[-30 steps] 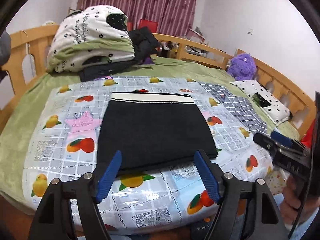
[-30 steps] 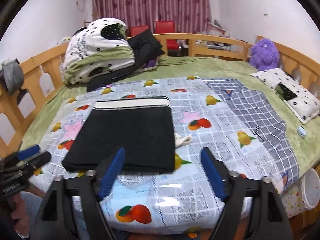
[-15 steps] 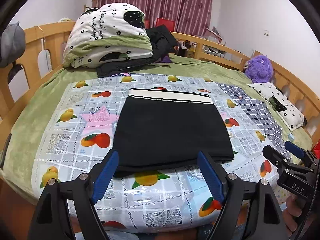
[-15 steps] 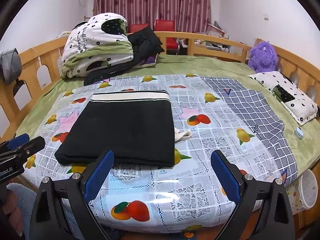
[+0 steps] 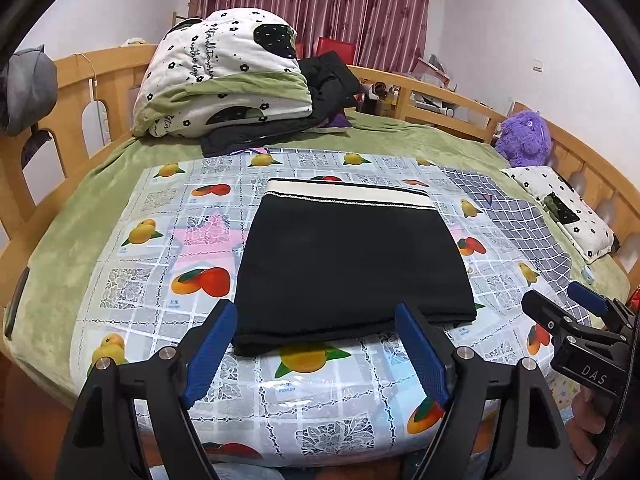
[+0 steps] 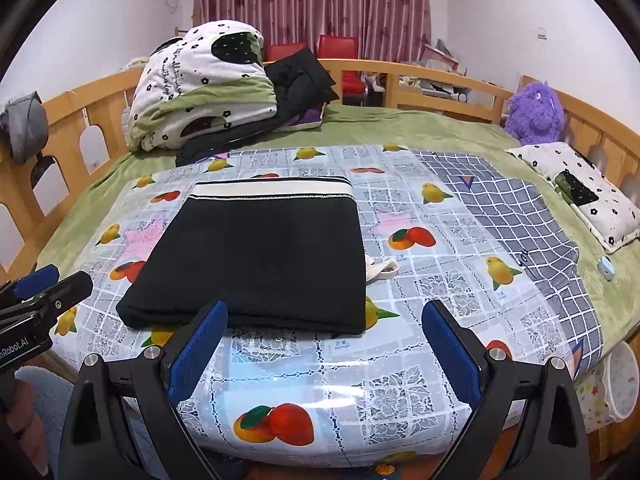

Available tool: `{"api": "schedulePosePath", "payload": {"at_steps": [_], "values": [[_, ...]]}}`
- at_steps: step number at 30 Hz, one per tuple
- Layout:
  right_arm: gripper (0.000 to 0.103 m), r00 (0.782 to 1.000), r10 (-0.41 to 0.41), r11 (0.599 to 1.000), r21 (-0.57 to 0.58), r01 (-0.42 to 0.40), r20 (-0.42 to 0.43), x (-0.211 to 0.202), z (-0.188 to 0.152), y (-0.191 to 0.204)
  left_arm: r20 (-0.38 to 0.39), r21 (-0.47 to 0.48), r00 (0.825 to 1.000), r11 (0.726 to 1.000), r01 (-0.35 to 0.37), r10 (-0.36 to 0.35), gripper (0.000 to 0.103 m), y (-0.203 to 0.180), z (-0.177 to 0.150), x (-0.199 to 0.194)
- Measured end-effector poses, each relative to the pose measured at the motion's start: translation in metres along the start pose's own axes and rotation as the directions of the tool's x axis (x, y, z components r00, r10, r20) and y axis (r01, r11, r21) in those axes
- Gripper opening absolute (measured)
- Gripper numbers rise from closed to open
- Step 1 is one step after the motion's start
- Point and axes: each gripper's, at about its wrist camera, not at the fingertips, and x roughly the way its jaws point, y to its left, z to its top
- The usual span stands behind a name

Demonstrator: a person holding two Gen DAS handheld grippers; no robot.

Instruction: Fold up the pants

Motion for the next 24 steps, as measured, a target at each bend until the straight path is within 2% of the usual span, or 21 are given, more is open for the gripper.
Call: {"api": "schedulePosePath", "payload": {"at_steps": [24], "values": [[0.097,1.000,-0.005,1.000,-0.001,0.005,-0.004,0.0036,-0.0006,0.0001,0.004,0.005,1.000,1.000,-0.004,0.003,0.080,0.0028,-0.0017,-0.0013]]}}
